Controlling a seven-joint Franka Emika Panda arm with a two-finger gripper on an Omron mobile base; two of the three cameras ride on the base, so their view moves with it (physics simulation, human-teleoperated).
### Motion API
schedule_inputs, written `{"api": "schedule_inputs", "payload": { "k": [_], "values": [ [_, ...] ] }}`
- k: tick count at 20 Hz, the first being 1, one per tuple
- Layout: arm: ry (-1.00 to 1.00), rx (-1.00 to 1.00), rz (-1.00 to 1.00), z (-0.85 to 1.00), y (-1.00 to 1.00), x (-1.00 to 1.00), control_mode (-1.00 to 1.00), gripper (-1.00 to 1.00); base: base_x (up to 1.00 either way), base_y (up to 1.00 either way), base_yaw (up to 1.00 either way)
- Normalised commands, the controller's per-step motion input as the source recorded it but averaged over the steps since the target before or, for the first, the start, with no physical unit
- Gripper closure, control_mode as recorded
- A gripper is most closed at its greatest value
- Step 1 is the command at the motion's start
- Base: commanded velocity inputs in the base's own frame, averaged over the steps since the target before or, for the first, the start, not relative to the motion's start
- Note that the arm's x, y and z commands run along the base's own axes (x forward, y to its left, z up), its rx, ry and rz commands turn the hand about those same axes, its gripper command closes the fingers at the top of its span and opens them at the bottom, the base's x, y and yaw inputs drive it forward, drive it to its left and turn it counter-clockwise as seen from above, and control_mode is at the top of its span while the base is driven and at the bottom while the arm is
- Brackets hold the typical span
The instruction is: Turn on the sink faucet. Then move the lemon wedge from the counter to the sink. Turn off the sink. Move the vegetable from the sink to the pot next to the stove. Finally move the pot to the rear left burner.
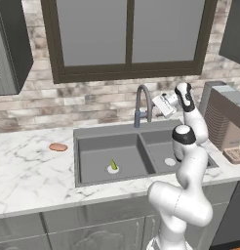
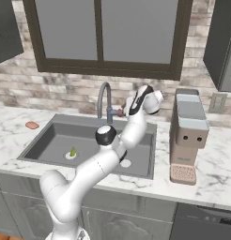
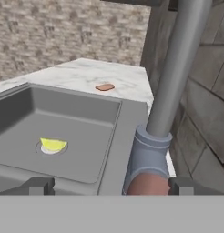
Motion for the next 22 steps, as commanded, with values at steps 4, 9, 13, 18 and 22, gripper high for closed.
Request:
{"api": "schedule_inputs", "payload": {
  "k": [4,9,13,18,22],
  "values": [
    [0.0,0.0,0.0,0.08,0.07,-0.29,-1.0,-1.0,0.0,0.0,0.0],
    [0.0,0.0,0.0,0.06,0.14,-0.2,-1.0,-1.0,0.0,0.0,0.0],
    [0.0,0.0,-0.02,0.01,0.08,-0.13,-1.0,-1.0,0.0,0.0,0.0],
    [0.0,0.0,0.0,0.03,0.18,-0.12,-1.0,-1.0,0.0,0.0,0.0],
    [0.0,0.0,-0.01,0.0,0.17,-0.15,-1.0,-1.0,0.0,0.0,0.0]
  ]
}}
